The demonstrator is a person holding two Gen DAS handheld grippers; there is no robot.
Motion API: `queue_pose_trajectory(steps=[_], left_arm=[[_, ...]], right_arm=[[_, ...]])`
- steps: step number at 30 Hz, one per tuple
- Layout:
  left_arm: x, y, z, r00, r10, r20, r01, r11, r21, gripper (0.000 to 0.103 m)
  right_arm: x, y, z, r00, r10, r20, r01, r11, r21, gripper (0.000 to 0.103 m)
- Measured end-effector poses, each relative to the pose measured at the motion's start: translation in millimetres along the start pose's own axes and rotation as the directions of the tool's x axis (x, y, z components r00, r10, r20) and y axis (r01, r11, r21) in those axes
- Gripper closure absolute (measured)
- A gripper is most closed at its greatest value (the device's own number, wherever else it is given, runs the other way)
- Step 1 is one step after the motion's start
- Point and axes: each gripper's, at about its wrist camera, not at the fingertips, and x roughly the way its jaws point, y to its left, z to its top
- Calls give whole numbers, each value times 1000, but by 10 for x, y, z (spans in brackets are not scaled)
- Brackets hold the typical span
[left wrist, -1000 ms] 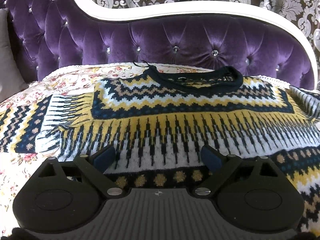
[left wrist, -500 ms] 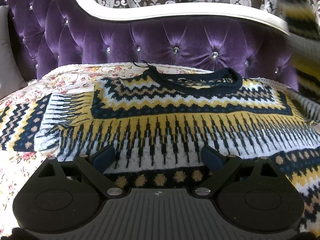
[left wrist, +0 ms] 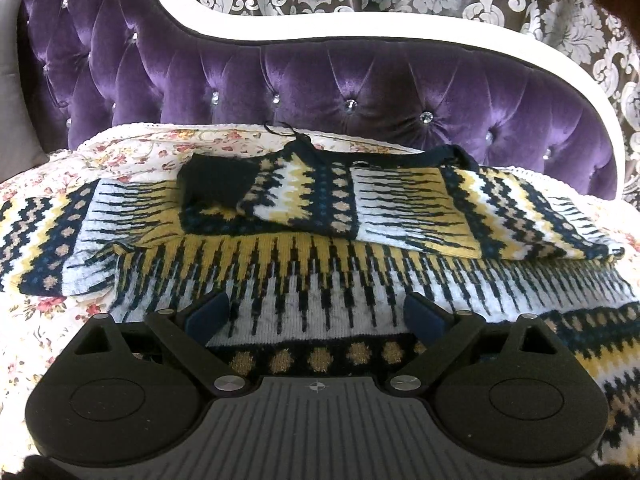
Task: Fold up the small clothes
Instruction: 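Carry the grasped sleeve with the right tool across the sweater body and release, then reach the left tool to the other sleeve cuff by the grey pillow and grasp it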
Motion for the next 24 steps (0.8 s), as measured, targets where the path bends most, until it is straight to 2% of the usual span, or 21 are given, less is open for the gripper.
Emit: queue_pose_trajectory(steps=[2,5,8,10,14,17,19,24], left_arm=[[1,-2,0,1000,2,-1,-2,1000,3,8],[5,4,7,1000,1,-6,-1,1000,6,8],[-1,22,26,1000,-14,-15,14,1000,5,8],[-3,67,73,999,-39,-32,39,999,-3,9],[-33,256,189,993,-104,-47,100,992,-81,9],[-2,405,269,993,-100,-58,93,989,-116,9],[45,478,267,992,-102,-72,93,988,-123,10],[46,399,167,997,-63,-43,62,998,-32,10]], right_arm=[[-223,-72,8,998,-22,50,22,1000,0,50],[-563,-278,-14,989,-100,113,100,995,3,48],[-876,-654,-128,965,-221,141,217,975,38,48],[-1053,-953,-267,939,-314,143,307,949,69,48],[-1311,-1524,-517,859,-499,118,485,865,126,48],[-1386,-1839,-655,810,-580,88,565,812,149,48],[-1387,-2016,-737,806,-588,64,571,802,177,48],[-1257,-2176,-845,856,-515,48,491,838,238,48]])
